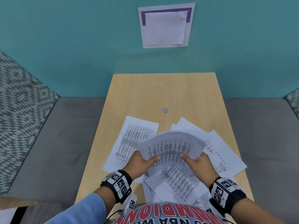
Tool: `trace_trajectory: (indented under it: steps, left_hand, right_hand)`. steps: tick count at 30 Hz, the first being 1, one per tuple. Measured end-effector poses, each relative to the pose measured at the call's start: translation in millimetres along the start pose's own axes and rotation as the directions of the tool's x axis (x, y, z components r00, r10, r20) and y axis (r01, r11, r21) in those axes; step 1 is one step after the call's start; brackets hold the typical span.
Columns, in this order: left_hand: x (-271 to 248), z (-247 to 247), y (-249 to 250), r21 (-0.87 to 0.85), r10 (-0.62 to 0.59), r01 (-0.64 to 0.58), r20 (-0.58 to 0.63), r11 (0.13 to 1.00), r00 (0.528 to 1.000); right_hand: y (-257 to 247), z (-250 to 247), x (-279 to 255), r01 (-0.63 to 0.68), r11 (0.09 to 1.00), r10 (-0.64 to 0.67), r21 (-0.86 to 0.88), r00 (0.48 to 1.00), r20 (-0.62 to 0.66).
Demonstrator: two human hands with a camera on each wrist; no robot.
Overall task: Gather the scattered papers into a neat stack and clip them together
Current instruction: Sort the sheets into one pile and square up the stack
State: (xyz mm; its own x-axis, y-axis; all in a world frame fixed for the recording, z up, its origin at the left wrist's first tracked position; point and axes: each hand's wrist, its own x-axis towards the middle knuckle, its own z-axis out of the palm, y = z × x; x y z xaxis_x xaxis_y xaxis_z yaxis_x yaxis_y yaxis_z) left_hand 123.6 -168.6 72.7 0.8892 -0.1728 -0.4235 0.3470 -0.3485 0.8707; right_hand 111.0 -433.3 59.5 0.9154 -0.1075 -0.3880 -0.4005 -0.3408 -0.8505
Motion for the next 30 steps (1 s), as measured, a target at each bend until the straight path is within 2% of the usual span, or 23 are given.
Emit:
trace_trajectory:
  steps: [3,4,6,9,11,12,16,17,20,22,23,27,30]
  left_hand:
    - [-1,-16,1,0.064,0.011,-0.007,-0.066,0.998,0.998]
    - [-1,-25,0,0.090,0.038,-0.032,-0.073,0.995,0.997]
    - [-5,-47,0,0.122,0.098,-0.085,-0.102,0.989,0.990]
    - [-10,-89,-5,0.168,0.090,-0.062,-0.168,0.984,0.982]
    - [-16,-120,-13,0.132,0.061,-0.024,-0.291,0.991,0.955]
    - [-19,-135,-20,0.087,0.027,0.005,-0.359,0.996,0.933]
    - [-34,-158,-32,-0.047,-0.053,0.035,-0.462,0.998,0.885]
    - [-38,-160,-33,-0.065,-0.058,0.031,-0.462,0.997,0.885]
    - [-48,-161,-36,-0.097,-0.086,0.048,-0.445,0.994,0.891]
    - [-50,-164,-42,-0.085,-0.100,0.070,-0.438,0.994,0.894]
    - [-50,-167,-45,-0.067,-0.096,0.075,-0.431,0.995,0.897]
    - [-51,-173,-55,-0.049,-0.099,0.087,-0.395,0.995,0.913]
    - [-48,-174,-56,-0.031,-0.104,0.099,-0.373,0.995,0.922]
  right_hand:
    - [9,1,5,-0.011,0.995,0.022,-0.099,0.994,0.108]
    - [17,-1,6,-0.054,0.990,0.070,-0.129,0.991,0.118]
    - [46,-16,7,-0.222,0.959,0.229,-0.178,0.973,0.020]
    - [101,-50,-4,-0.445,0.893,0.418,-0.071,0.877,-0.239]
    - [115,-61,-14,-0.552,0.830,0.519,-0.077,0.816,-0.256]
    - [121,-63,-17,-0.574,0.812,0.535,-0.112,0.806,-0.253]
    - [118,-36,-14,-0.572,0.795,0.507,-0.201,0.809,-0.297]
    - [110,-26,-9,-0.585,0.780,0.508,-0.223,0.800,-0.319]
    - [127,-10,13,-0.554,0.725,0.476,-0.409,0.832,-0.284]
    - [132,-3,22,-0.573,0.656,0.453,-0.491,0.820,-0.350]
    - [122,0,21,-0.565,0.646,0.449,-0.514,0.825,-0.343]
    - [101,4,23,-0.337,0.637,0.264,-0.693,0.940,-0.214]
    - [108,-2,23,-0.304,0.641,0.234,-0.705,0.952,-0.197]
